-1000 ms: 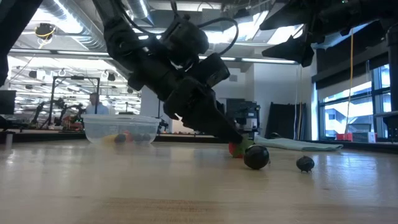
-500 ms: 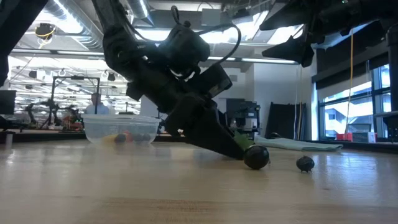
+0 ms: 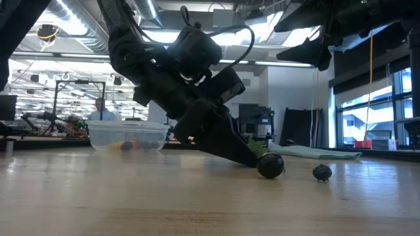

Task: Pick and placing Produce into tupperware
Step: Put the red strawberry into the transparent bin

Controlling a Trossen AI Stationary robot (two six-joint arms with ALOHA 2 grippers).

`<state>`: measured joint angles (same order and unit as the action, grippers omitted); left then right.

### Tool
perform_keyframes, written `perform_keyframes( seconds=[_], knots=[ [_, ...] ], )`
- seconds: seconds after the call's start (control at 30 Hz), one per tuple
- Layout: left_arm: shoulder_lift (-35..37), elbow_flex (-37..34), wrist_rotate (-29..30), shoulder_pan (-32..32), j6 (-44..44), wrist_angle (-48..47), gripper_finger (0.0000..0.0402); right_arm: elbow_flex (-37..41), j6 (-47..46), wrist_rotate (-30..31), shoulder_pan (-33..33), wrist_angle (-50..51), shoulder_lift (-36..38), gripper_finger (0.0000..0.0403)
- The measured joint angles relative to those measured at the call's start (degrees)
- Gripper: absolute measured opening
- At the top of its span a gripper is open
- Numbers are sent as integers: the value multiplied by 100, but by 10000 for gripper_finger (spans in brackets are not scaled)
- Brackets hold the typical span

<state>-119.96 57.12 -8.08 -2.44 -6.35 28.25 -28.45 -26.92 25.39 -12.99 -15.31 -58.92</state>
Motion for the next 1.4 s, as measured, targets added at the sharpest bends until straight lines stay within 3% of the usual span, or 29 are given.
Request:
perform_keyframes(
  seconds=[0.3, 0.93, 1.17, 1.4],
  knots=[
    [0, 4, 35, 2, 18, 11, 125, 0, 9, 0, 0, 7, 0, 339],
    [344, -9, 151, 65, 321, 228, 133, 0, -122, 0, 0, 16, 0, 339],
    [1310, -7, 160, 452, 282, -139, 126, -2, -148, -4, 0, 50, -2, 339],
    [2858, -7, 747, 1036, -66, -1627, 135, -2, -140, -4, 0, 46, -2, 339]
  ],
)
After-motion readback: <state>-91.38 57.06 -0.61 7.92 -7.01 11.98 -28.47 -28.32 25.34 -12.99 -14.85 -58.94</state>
